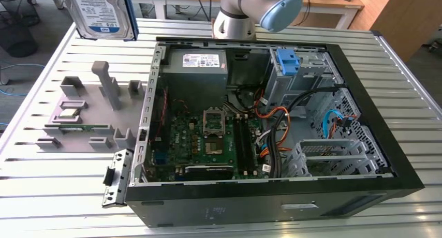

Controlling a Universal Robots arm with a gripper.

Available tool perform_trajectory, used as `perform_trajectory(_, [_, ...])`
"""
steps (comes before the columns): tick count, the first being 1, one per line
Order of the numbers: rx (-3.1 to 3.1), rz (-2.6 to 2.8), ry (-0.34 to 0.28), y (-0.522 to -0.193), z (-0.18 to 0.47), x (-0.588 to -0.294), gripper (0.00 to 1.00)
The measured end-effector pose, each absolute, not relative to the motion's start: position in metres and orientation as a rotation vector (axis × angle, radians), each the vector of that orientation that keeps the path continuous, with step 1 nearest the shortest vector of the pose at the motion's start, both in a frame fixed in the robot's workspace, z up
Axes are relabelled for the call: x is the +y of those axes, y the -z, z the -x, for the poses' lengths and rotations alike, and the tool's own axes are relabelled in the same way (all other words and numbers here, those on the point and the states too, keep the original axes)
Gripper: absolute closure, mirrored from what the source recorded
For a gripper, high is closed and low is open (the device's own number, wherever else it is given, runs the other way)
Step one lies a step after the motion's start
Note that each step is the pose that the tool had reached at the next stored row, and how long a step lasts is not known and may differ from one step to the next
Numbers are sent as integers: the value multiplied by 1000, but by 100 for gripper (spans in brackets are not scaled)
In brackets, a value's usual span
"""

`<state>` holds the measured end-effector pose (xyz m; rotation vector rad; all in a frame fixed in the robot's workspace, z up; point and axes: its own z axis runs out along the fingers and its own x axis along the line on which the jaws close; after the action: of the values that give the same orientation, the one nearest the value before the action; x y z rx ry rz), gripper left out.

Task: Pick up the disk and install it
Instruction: 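Pick up the disk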

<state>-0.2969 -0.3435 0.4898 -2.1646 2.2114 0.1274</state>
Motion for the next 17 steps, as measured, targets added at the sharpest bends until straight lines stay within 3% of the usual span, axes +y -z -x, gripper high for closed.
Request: perform_trajectory(17, [2212, 2165, -128, -490, 267, -343, 65])
